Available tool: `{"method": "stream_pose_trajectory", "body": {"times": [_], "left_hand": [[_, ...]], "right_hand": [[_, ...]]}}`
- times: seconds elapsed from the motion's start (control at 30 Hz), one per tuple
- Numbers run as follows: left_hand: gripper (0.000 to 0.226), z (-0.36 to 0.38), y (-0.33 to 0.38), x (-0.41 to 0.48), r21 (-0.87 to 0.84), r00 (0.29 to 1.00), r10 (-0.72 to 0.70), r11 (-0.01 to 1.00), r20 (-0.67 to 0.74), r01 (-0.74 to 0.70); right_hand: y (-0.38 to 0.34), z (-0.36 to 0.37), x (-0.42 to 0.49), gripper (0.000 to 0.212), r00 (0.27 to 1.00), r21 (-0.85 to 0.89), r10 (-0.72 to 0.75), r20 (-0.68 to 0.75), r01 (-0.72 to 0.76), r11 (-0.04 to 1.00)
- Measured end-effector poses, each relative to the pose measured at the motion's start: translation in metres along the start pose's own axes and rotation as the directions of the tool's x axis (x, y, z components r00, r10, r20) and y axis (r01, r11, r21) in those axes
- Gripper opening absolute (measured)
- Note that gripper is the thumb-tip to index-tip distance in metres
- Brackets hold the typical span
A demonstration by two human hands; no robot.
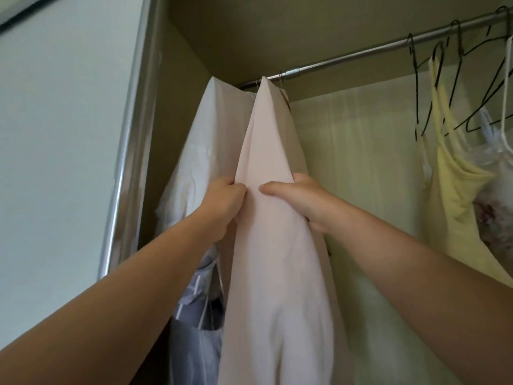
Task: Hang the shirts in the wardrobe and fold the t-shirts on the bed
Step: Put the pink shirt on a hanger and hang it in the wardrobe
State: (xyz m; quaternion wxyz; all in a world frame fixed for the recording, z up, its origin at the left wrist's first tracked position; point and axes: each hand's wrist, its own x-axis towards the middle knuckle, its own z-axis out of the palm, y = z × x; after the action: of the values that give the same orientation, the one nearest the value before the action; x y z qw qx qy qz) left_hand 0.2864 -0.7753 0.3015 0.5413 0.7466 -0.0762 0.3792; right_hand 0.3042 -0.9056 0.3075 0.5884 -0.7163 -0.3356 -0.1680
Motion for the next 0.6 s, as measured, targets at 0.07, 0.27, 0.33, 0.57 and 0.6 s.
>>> {"method": "stream_pose_trajectory", "body": {"times": [0.07, 0.27, 0.33, 0.57, 0.6], "left_hand": [[0.024, -0.005, 0.004, -0.009, -0.065, 0.998, -0.057, 0.996, 0.02, 0.058], [0.028, -0.013, 0.012, -0.046, -0.113, 0.975, -0.177, 0.975, 0.136, 0.193], [0.026, -0.015, 0.014, -0.06, -0.113, 0.973, -0.171, 0.975, 0.154, 0.189], [0.029, -0.034, 0.013, -0.109, -0.086, 0.964, -0.161, 0.979, 0.212, 0.182], [0.03, -0.04, 0.012, -0.116, -0.057, 0.96, -0.168, 0.981, 0.222, 0.185]], "right_hand": [[-0.002, 0.001, -0.011, 0.005, 1.0, -0.009, 0.011, 0.022, -0.011, 1.0], [-0.014, 0.008, -0.046, 0.003, 0.994, -0.1, 0.064, 0.093, -0.054, 0.994], [-0.017, 0.015, -0.056, 0.003, 0.991, -0.124, 0.077, 0.112, -0.063, 0.99], [-0.031, 0.048, -0.09, 0.023, 0.998, -0.007, 0.052, 0.036, -0.052, 0.999], [-0.035, 0.052, -0.094, 0.023, 0.999, 0.018, 0.05, 0.017, -0.05, 0.999]]}}
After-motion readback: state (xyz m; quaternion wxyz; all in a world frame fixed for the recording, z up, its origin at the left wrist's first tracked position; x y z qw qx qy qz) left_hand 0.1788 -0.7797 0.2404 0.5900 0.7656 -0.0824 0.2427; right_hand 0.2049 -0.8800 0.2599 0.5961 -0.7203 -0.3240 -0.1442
